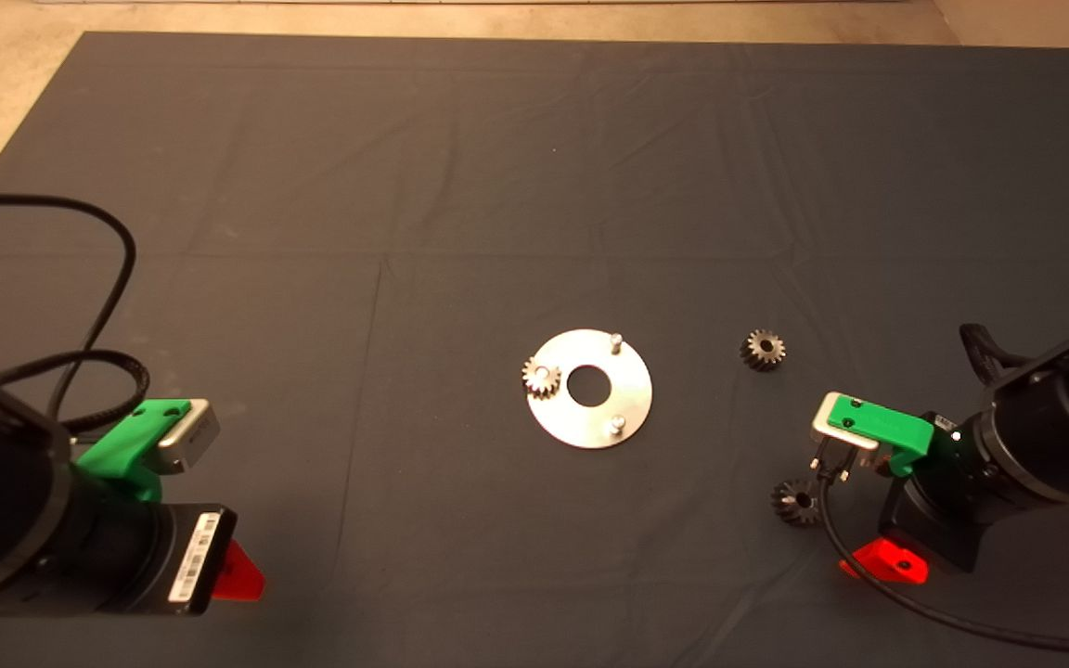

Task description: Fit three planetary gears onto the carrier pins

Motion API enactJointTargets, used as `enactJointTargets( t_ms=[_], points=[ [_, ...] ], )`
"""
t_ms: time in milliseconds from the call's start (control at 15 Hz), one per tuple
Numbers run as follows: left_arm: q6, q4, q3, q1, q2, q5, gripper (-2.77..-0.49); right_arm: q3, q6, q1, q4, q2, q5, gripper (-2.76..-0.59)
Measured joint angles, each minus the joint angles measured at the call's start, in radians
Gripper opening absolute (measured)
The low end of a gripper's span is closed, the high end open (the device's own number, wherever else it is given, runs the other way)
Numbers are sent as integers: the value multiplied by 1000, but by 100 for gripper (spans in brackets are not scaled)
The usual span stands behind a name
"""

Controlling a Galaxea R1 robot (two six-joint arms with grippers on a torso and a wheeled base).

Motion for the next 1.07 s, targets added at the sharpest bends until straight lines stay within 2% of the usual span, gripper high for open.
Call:
enactJointTargets(
  t_ms=[200,333,667,867,1067],
  points=[
    [0,-4,0,0,0,0,-137,0,-24,-22,-58,0,0,-61],
    [0,-6,0,0,0,0,-137,0,-31,-48,-93,3,0,-61],
    [0,-7,0,1,0,0,-137,-27,-47,-92,-149,6,0,-61],
    [0,-7,2,4,0,0,-137,-61,-50,-123,-176,22,0,-61],
    [1,-9,3,13,0,0,-137,-85,-50,-142,-193,49,0,-61]
  ],
)
